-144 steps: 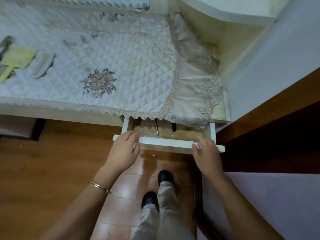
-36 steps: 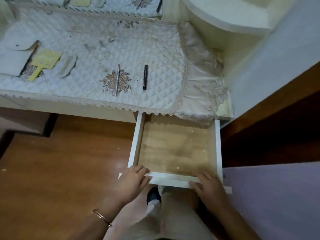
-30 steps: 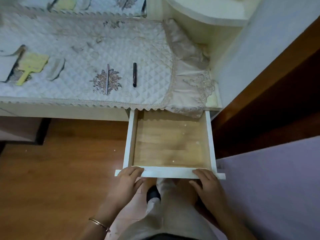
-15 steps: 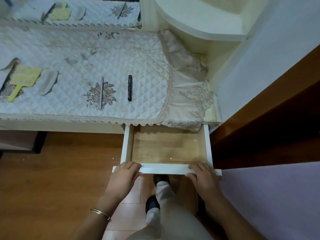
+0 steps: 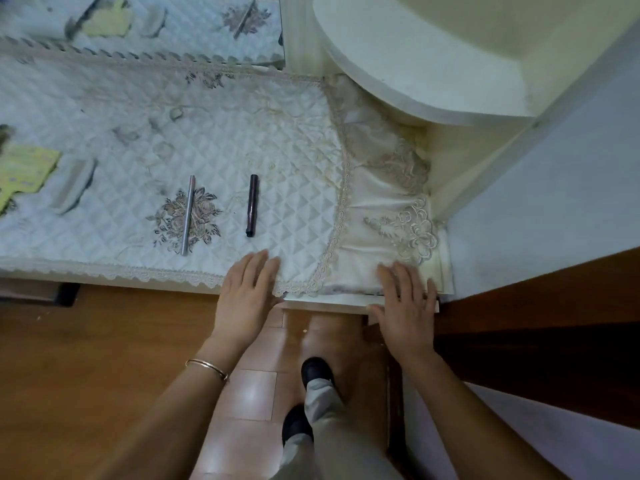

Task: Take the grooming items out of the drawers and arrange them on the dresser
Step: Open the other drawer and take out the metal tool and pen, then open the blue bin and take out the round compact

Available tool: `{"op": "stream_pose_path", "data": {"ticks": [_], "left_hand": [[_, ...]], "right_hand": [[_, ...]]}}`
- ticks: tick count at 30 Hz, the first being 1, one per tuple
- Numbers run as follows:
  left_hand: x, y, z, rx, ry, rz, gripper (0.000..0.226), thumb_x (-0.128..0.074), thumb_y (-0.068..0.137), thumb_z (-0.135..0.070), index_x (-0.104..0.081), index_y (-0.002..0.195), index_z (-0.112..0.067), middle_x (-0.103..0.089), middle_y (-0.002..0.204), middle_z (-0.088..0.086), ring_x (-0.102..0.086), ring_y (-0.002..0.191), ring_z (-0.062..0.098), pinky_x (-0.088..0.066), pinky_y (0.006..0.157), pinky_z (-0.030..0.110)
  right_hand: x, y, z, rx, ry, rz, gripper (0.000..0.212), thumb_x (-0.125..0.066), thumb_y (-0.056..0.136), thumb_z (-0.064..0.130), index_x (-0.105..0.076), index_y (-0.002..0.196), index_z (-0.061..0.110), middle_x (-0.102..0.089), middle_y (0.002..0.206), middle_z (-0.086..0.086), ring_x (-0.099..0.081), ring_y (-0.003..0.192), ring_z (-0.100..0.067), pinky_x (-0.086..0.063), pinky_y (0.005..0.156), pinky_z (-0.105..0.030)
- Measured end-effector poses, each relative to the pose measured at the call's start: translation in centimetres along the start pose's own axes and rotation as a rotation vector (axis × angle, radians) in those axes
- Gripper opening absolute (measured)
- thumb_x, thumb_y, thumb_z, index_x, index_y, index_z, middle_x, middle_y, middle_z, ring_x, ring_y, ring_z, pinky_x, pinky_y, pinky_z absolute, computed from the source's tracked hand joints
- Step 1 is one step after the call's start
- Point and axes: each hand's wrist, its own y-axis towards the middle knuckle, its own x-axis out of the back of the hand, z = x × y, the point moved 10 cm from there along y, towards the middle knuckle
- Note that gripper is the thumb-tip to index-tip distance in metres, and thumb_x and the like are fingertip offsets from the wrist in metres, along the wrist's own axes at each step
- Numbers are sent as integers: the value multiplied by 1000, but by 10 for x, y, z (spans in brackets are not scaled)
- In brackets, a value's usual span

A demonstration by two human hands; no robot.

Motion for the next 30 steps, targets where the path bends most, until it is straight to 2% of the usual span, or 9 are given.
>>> {"op": "stream_pose_path", "data": {"ticks": [2,5,7,12,15,18,21,25,30], "left_hand": [[1,9,2,41,10,-33,50,-56,72,-12,-45,121,-16,-55,127,14,-31,118,30,-44,93,52],[1,13,5,105,14,-26,46,-37,73,-16,-46,118,-19,-48,126,9,-32,116,31,-44,91,50],[-3,10,3,95,43,-13,49,-41,71,-13,-46,119,-17,-50,126,12,-32,116,32,-45,92,51],[-6,-9,-8,59,30,97,67,-67,68,-12,-43,130,-10,-50,137,16,-41,130,38,-37,102,54],[4,-43,3,124,-32,112,53,-56,75,-20,-50,127,-14,-52,137,9,-48,126,31,-41,100,49],[-4,-103,36,366,-218,233,38,-41,85,-21,-56,118,-15,-63,121,8,-60,108,30,-45,91,39],[-25,-186,70,599,-440,389,32,-42,93,-21,-53,121,-13,-64,118,7,-60,106,22,-45,82,28],[-41,-315,108,804,-569,491,30,-48,92,-22,-56,118,-11,-64,117,6,-62,103,20,-43,78,22],[-61,-503,139,1248,-740,538,30,-52,90,-22,-57,117,-9,-63,119,9,-58,109,23,-44,91,28]], "right_hand": [[-1,12,-1,-13,-4,-14,83,-85,54,24,-44,126,18,-59,127,-13,-32,121,-28,-23,104,-53],[-5,18,1,2,-34,1,79,-83,57,22,-44,125,18,-61,122,-13,-37,115,-31,-39,99,-54],[-7,17,1,20,-44,16,78,-82,60,24,-43,127,18,-60,123,-14,-39,116,-32,-41,97,-55],[-10,11,5,16,-20,106,74,-76,66,22,-43,131,12,-51,133,-21,-38,125,-41,-33,102,-60],[-8,0,12,26,29,184,73,-68,74,17,-35,138,13,-37,145,-19,-28,135,-40,-23,109,-59],[-6,-20,17,-8,61,236,73,-61,80,16,-25,143,15,-24,152,-14,-18,141,-33,-15,114,-52],[-1,-48,30,-17,59,260,70,-60,80,14,-28,142,13,-29,150,-15,-23,139,-34,-22,112,-50],[-32,-112,71,32,144,541,54,-50,88,20,-31,139,15,-43,140,-11,-42,126,-30,-37,101,-39],[-79,-207,143,29,164,935,43,-51,90,28,-44,130,16,-53,132,-7,-50,121,-25,-43,102,-37]]}}
